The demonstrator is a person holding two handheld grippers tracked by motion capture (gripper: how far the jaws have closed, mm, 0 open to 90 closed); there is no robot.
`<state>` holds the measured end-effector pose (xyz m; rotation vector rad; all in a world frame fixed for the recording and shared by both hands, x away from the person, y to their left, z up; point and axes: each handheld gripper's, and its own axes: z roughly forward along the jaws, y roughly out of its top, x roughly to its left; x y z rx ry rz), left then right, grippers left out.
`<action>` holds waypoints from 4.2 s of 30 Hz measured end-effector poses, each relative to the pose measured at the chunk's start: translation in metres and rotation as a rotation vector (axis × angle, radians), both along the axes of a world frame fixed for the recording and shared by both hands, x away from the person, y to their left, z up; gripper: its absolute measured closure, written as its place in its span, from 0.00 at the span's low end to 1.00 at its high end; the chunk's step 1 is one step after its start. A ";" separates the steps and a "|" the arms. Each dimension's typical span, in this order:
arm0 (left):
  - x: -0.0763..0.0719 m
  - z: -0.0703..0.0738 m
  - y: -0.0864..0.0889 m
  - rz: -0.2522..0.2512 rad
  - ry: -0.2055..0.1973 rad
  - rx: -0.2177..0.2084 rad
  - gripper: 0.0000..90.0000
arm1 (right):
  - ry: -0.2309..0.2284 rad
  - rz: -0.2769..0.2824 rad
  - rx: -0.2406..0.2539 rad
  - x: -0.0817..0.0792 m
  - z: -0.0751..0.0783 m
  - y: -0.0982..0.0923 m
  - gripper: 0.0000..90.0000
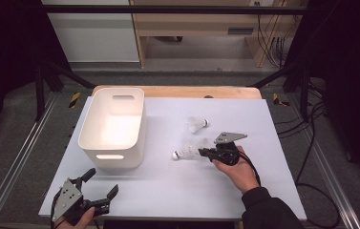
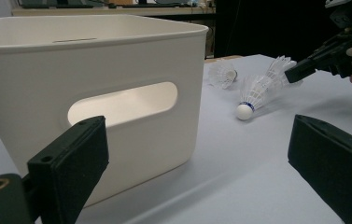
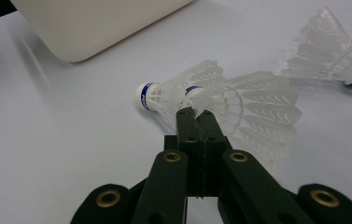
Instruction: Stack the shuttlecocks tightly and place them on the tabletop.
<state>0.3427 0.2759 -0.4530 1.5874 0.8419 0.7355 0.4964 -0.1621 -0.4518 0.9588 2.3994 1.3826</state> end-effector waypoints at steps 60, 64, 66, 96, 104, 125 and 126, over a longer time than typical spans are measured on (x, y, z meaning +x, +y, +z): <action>0.000 -0.001 -0.005 -0.022 0.013 0.017 0.06 | 0.058 0.077 0.072 -0.008 -0.023 0.017 0.99; 0.000 -0.001 -0.005 -0.022 0.013 0.018 0.06 | 0.060 0.077 0.069 -0.009 -0.022 0.017 0.91; 0.000 -0.001 -0.005 -0.022 0.013 0.019 0.06 | 0.059 0.071 0.066 -0.009 -0.022 0.016 0.88; -0.001 0.000 -0.004 -0.011 -0.004 0.007 0.06 | 0.009 -0.095 0.004 -0.006 0.024 0.012 0.20; 0.000 0.002 0.002 0.003 -0.022 -0.011 0.06 | -0.005 -0.171 -0.062 0.017 0.036 0.028 0.14; 0.002 0.003 0.012 0.031 -0.036 -0.034 0.05 | 0.013 -0.305 -0.147 0.080 0.035 0.055 0.12; 0.002 0.003 0.013 0.033 -0.038 -0.031 0.05 | 0.015 -0.312 -0.150 0.083 0.034 0.056 0.12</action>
